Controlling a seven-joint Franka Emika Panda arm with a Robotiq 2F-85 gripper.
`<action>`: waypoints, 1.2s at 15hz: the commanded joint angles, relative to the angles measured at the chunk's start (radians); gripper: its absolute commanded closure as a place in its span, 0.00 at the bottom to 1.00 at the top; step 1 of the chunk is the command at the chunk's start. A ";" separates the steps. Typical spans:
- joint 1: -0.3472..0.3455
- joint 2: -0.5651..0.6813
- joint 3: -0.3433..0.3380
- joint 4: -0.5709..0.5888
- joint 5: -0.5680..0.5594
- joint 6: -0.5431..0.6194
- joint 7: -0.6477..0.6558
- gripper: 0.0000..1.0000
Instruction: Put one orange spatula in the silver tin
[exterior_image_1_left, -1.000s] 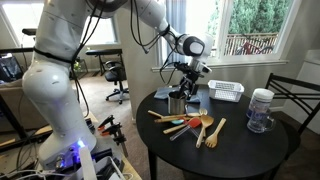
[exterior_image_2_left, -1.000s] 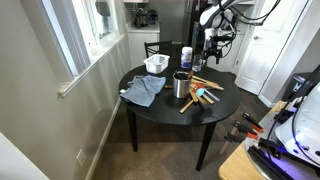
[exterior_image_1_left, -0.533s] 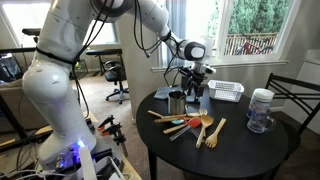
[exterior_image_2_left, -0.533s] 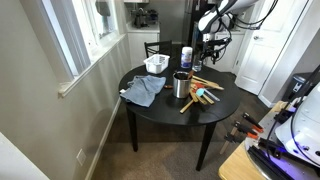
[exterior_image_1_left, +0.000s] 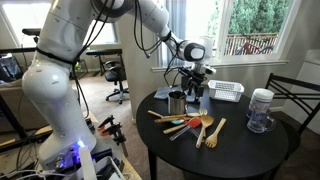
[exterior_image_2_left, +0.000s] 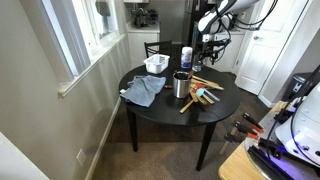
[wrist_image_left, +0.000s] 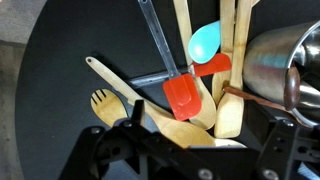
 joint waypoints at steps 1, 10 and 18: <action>-0.026 0.044 0.016 -0.036 0.036 0.079 0.007 0.00; -0.025 0.177 0.001 -0.109 0.002 0.229 -0.021 0.00; -0.049 0.262 0.041 -0.136 0.018 0.531 -0.093 0.00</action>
